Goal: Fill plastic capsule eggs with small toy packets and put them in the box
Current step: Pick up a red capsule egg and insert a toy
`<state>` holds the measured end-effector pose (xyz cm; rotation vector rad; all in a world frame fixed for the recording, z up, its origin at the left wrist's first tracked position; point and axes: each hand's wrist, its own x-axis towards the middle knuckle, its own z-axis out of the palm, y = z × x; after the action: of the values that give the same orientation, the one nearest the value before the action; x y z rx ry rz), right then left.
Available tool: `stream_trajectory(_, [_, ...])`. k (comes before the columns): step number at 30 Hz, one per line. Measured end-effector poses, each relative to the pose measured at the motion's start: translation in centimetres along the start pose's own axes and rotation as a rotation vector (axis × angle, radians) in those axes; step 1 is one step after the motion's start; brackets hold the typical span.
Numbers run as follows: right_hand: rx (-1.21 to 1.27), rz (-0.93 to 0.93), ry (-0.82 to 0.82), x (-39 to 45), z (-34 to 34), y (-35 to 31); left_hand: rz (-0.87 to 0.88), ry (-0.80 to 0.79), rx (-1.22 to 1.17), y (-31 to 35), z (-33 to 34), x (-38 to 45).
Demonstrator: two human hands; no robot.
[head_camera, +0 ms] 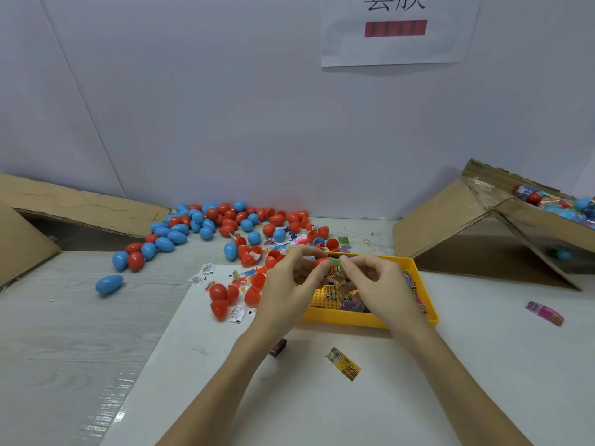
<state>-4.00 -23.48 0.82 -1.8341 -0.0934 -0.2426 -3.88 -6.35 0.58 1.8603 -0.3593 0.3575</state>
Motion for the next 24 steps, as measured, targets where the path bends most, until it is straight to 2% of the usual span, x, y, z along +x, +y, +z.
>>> stream_trajectory(3, [0.177,0.128,-0.093,-0.06,0.10,-0.37,0.006,0.033,0.014,0.05,-0.05,-0.09])
stream_trajectory(5, [0.227,0.163,-0.098,-0.06,0.03,-0.55,0.008,0.040,0.025,0.02,-0.11,-0.09])
stream_trajectory(10, [0.173,0.102,-0.108,-0.23,-0.12,0.01,-0.004,0.018,0.016,-0.11,-0.12,-0.06])
stream_trajectory(13, [0.209,0.120,-0.063,-0.13,-0.30,0.16,-0.011,-0.074,0.001,-0.16,-0.21,0.10])
stream_trajectory(16, [0.210,0.110,-0.026,-0.01,-0.45,0.09,0.010,-0.094,0.029,-0.26,-0.18,0.10])
stream_trajectory(24, [0.048,-0.084,0.022,-0.22,-0.21,-0.46,-0.028,-0.082,-0.019,-0.56,-0.22,0.34])
